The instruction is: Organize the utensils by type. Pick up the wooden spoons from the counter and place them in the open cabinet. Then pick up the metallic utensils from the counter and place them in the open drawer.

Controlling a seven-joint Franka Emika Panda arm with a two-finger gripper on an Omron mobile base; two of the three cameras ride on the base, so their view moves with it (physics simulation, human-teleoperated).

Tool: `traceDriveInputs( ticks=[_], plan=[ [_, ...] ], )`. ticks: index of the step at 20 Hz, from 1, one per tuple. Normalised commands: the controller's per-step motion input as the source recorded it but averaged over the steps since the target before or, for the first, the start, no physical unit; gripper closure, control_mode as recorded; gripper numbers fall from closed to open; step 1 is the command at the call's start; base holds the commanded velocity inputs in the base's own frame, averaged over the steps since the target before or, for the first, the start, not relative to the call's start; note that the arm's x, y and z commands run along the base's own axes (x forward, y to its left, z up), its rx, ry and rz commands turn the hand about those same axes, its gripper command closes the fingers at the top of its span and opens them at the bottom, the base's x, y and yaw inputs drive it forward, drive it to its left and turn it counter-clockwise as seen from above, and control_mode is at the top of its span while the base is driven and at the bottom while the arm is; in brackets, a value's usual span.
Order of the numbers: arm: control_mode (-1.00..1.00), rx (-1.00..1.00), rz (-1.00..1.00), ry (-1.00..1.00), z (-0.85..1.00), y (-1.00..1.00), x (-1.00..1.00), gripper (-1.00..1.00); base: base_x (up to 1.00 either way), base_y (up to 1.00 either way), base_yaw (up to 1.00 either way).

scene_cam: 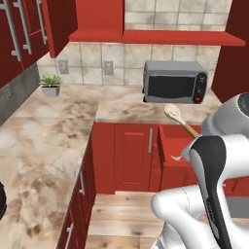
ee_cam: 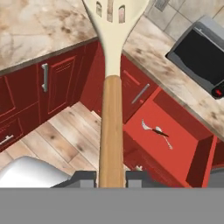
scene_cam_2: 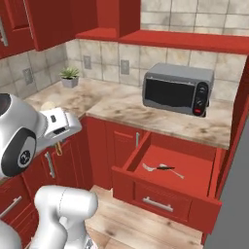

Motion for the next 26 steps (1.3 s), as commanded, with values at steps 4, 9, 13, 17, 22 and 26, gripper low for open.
traceDriveInputs(
  ticks=[4, 9, 13, 17, 22, 26],
  plan=[
    [1.00, 0.00, 0.00, 0.00, 0.00, 0.00, 0.00, 1.00, 0.62, 0.24, -0.09],
    [1.00, 0.00, 0.00, 0.00, 0.00, 0.00, 0.00, 1.00, 0.30, 0.42, -0.08],
    [1.00, 0.00, 0.00, 0.00, 0.00, 0.00, 0.00, 1.00, 0.18, 0.50, -0.21],
    [1.00, 0.00, 0.00, 0.00, 0.00, 0.00, 0.00, 1.00, 0.47, 0.18, -0.26],
    [1.00, 0.00, 0.00, 0.00, 0.00, 0.00, 0.00, 1.00, 0.60, 0.05, -0.24],
    [1.00, 0.00, 0.00, 0.00, 0.00, 0.00, 0.00, 1.00, 0.56, 0.30, -0.22]
  ],
)
